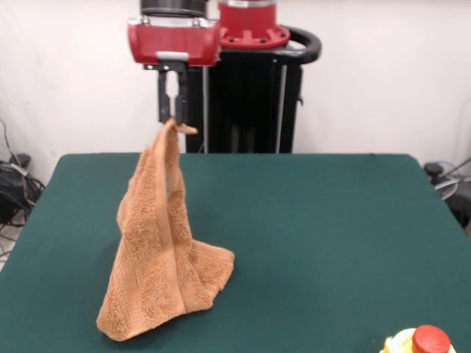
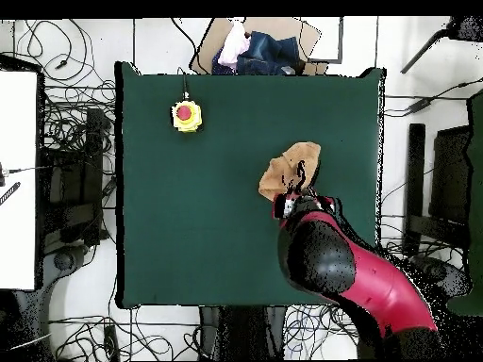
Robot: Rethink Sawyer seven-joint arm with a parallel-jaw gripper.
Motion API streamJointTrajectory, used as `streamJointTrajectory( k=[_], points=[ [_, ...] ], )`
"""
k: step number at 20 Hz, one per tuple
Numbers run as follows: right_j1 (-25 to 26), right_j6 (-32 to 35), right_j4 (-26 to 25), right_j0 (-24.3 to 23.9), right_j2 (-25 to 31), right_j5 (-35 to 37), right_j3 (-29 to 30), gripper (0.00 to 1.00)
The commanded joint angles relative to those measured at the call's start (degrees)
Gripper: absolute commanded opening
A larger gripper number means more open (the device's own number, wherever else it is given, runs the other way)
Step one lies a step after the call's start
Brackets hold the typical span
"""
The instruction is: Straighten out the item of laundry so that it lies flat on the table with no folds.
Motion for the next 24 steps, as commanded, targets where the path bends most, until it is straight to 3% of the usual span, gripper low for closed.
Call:
streamJointTrajectory(
  k=[1,7,11,19,24],
  points=[
    [0.17,3.84,-3.12,2.12,7.35,4.17,3.86,0.0],
    [-3.16,8.32,-0.88,7.49,4.05,8.31,3.06,0.0],
    [-6.15,15.0,0.91,16.26,-1.59,15.04,-1.28,0.0],
    [6.13,23.9,6.77,29.03,-8.59,10.84,-10.77,0.0],
    [9.48,22.93,9.07,30.24,-9.59,9.36,-12.47,0.0]
  ],
)
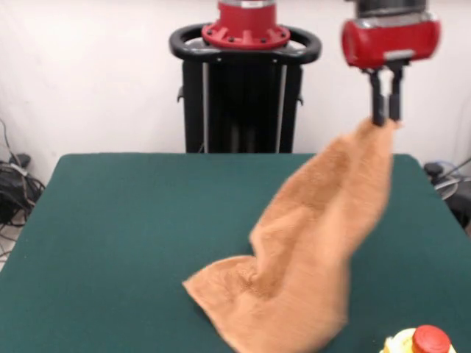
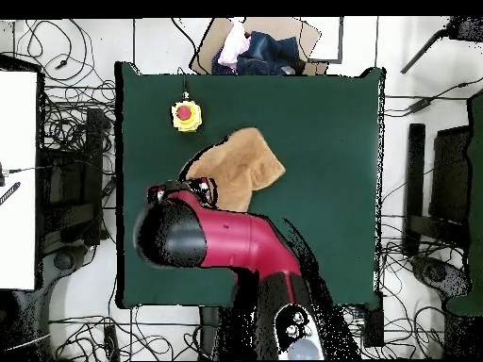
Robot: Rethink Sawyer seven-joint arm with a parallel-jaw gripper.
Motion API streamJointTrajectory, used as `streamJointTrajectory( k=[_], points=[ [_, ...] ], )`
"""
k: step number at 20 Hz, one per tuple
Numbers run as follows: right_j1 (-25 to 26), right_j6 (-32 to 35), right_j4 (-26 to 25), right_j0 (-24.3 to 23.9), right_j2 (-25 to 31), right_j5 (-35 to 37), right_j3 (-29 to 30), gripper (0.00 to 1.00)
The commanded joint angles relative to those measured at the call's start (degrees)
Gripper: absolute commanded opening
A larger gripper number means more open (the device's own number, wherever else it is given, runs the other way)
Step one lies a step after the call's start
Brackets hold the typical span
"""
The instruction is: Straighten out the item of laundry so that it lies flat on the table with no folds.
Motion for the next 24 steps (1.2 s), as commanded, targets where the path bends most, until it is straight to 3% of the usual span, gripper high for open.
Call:
streamJointTrajectory(
  k=[1,13,18,22,24],
  points=[
    [6.81,17.82,4.5,1.67,-4.23,0.51,-3.88,0.0],
    [6.71,14.91,3.47,-2.85,-1.91,-2.51,-0.99,0.0],
    [8.34,17.05,3.72,-4.69,0.96,-9.79,1.33,0.0],
    [10.44,21.66,4.03,-1.47,-1.05,-17.27,2.76,0.0],
    [13.29,24.38,5.67,2.74,-4.28,-22.15,1.69,0.0]
  ],
)
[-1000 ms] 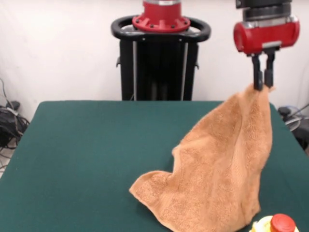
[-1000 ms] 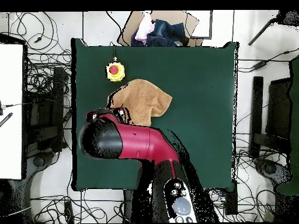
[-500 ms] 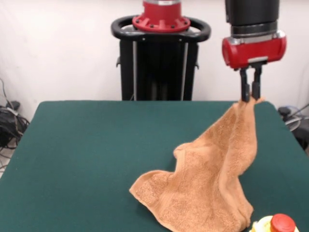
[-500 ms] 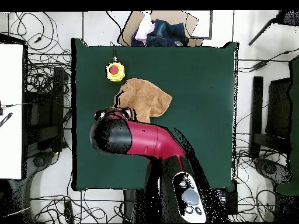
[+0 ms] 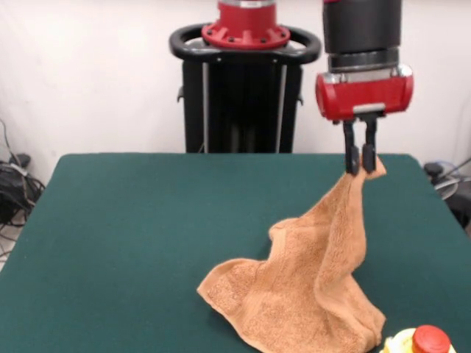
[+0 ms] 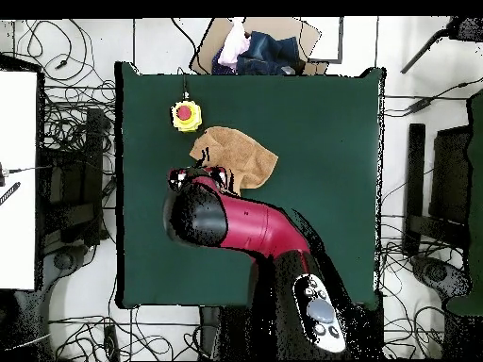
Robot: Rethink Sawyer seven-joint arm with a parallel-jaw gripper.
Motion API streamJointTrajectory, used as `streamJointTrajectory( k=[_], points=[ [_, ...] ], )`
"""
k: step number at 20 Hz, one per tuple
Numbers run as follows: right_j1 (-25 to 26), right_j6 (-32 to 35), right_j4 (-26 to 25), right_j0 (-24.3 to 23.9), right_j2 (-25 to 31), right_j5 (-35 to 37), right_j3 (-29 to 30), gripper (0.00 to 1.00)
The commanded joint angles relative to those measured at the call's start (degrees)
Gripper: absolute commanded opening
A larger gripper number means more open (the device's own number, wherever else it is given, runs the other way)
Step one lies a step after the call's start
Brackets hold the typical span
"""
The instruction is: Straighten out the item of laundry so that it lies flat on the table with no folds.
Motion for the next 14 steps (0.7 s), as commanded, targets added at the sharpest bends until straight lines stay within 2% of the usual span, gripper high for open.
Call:
streamJointTrajectory(
  k=[1,6,11,14],
  points=[
    [6.58,22.39,5.07,6.69,-4.87,-13.51,2.72,0.0],
    [11.52,22.77,12.35,14.69,-10.9,-17.71,-0.29,0.0],
    [9.69,22.15,18.74,21.13,-15.8,-12.42,-0.23,0.0],
    [8.33,21.95,19.86,22.47,-16.96,-9.8,-0.22,0.0]
  ],
)
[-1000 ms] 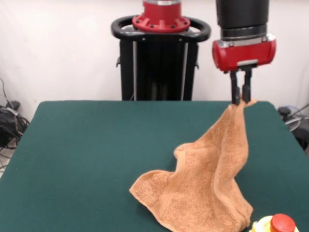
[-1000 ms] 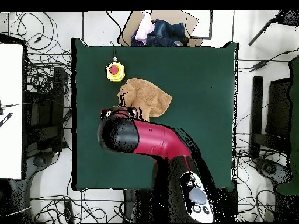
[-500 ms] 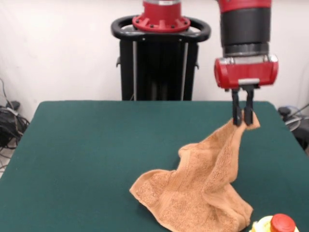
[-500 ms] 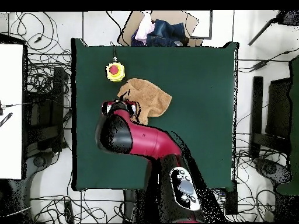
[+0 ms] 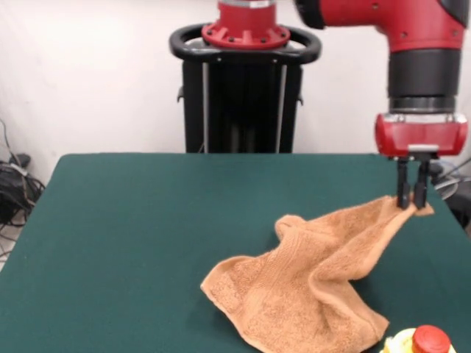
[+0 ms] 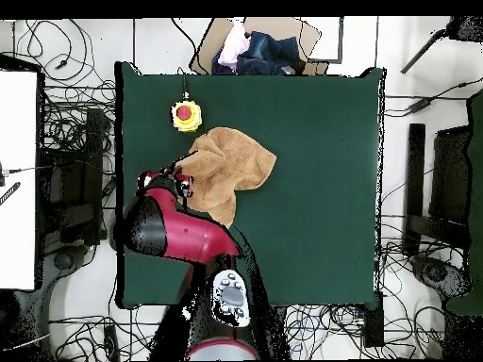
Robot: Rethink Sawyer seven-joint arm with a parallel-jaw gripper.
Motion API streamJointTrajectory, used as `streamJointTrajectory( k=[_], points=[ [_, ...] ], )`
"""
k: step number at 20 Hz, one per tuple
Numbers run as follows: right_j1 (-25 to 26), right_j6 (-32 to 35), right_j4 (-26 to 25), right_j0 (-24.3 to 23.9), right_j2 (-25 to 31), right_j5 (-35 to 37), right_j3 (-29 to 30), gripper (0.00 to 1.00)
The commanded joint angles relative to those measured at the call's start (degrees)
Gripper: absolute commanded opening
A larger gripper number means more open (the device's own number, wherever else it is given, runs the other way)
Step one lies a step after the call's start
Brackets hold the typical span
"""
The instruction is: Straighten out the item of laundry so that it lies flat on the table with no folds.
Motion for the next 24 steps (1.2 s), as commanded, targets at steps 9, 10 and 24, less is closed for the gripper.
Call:
streamJointTrajectory(
  k=[9,10,24],
  points=[
    [-3.0,14.01,4.97,1.19,-4.94,9.23,0.56,0.0],
    [-3.45,13.74,4.7,0.87,-4.88,9.91,0.53,0.0],
    [-0.63,16.38,7.07,7.09,-9.0,8.68,0.04,0.0]
  ],
)
